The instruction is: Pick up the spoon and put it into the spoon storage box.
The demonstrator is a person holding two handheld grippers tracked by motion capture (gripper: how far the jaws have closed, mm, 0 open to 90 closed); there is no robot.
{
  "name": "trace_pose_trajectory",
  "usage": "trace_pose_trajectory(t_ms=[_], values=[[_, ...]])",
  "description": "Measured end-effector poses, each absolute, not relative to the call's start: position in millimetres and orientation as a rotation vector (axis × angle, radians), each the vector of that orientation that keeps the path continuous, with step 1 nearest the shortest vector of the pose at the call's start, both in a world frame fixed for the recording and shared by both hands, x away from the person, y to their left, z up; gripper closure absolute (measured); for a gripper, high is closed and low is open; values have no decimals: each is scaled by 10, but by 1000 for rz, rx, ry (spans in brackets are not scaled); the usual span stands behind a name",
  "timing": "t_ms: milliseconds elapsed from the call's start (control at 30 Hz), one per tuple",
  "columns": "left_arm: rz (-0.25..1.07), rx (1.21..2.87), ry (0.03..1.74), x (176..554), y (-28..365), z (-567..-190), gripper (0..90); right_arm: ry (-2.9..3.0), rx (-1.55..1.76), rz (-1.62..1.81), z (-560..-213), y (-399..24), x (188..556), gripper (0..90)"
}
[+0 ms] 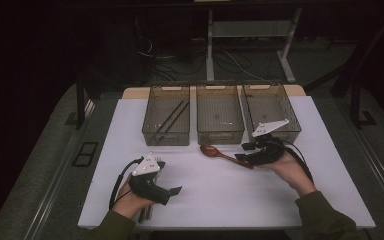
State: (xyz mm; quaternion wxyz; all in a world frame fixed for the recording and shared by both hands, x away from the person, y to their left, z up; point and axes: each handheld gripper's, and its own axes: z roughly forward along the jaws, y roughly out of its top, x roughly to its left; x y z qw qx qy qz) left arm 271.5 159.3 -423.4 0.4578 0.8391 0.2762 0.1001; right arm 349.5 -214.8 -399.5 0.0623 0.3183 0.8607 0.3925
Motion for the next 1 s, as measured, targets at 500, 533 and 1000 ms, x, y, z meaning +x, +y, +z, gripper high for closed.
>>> trace_pose_trajectory(t_ms=[500,533,1000], values=[[252,2074,671,2710,1579,-4233,0,2745,887,955,-4053,-1781,3694,628],[252,2074,670,2710,1574,-4234,0,2756,878,940,-4060,-1749,3708,637],[252,2082,661,2703,1562,-4235,0,2862,800,752,-4205,-1485,3897,723]])
